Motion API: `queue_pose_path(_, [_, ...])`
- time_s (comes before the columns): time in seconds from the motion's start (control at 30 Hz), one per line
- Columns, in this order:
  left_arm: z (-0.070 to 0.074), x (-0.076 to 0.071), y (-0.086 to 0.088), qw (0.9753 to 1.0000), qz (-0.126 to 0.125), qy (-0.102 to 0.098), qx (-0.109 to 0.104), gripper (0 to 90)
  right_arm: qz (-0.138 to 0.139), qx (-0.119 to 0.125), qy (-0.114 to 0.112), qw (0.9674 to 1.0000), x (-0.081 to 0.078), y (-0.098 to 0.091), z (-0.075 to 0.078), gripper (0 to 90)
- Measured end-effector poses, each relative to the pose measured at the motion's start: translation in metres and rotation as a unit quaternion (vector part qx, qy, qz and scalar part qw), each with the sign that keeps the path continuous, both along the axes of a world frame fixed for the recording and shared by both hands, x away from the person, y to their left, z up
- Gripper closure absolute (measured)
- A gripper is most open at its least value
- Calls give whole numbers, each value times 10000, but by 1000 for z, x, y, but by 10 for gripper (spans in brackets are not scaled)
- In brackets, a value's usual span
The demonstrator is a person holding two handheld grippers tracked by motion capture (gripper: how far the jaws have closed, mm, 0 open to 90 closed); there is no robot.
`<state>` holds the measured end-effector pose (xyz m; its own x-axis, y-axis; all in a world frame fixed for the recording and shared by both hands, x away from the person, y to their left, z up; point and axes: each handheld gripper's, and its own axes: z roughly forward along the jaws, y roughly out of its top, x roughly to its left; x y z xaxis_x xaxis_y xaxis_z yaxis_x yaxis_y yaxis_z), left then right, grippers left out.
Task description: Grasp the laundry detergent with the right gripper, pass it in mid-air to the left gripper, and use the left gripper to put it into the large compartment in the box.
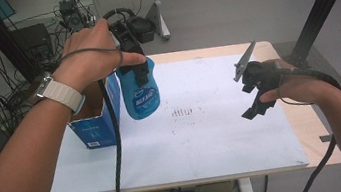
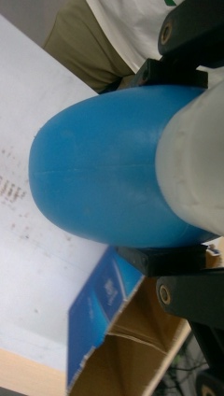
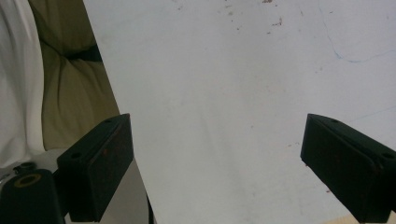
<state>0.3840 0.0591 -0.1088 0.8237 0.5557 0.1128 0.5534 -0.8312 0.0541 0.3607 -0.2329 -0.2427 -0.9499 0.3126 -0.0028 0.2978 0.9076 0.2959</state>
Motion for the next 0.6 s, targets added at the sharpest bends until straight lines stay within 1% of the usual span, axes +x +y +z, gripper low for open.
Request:
queue_pose_path(0.07, [5, 2, 1, 9998, 170, -34, 13, 377, -44, -17, -37, 10000, -1, -3, 2, 95])
queue_pose_path(0.27, [13, 5, 2, 9985, 544, -71, 43, 377, -111, 4, -110, 9999, -1, -9, 7, 96])
queue_pose_path(0.37, [18, 7, 4, 9965, 825, -105, 43, 378, -106, -43, -111, 9999, -1, -10, 6, 98])
queue_pose_path(0.43, [21, 9, 6, 9952, 969, -109, 81, 378, -107, -75, -114, 9998, -1, -10, 5, 99])
queue_pose_path(0.53, [27, 12, 10, 9925, 1209, -162, 64, 377, -132, -70, -112, 9998, -1, -11, 4, 98])
queue_pose_path(0.6, [30, 14, 13, 9908, 1343, -167, 100, 377, -146, -56, -121, 9998, -1, -12, 4, 99])
